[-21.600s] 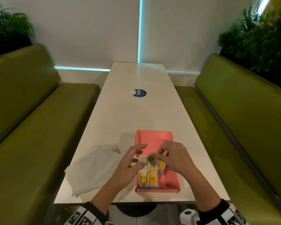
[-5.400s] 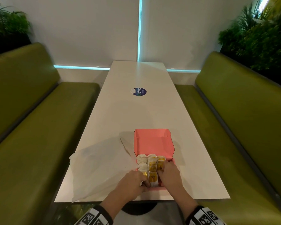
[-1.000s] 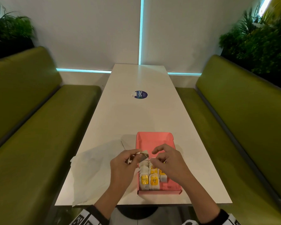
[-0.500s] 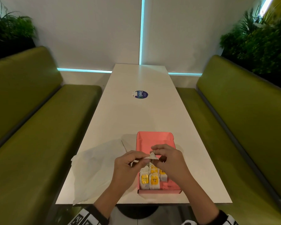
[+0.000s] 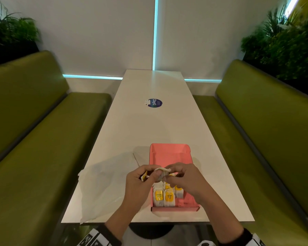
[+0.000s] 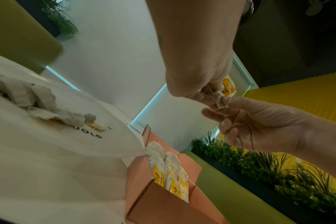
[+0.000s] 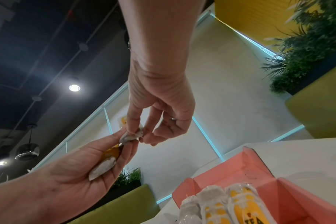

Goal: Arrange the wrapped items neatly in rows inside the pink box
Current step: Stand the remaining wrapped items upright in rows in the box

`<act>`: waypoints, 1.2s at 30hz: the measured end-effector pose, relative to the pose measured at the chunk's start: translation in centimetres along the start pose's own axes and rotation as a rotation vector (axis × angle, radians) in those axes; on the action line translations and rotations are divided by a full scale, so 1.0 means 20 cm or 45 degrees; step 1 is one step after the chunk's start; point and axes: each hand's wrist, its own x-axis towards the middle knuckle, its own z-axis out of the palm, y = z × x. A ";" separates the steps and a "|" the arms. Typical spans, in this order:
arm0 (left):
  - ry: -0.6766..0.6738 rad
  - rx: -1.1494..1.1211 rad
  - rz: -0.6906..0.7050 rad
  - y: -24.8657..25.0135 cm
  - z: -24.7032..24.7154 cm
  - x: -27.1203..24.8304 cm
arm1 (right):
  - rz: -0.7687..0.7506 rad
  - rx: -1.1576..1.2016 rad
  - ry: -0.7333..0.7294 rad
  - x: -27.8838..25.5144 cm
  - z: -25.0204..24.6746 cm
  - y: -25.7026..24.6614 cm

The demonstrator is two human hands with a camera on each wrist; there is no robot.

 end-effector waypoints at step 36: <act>-0.249 0.216 -0.229 -0.13 -0.01 0.05 | -0.010 -0.199 0.095 0.06 -0.07 0.05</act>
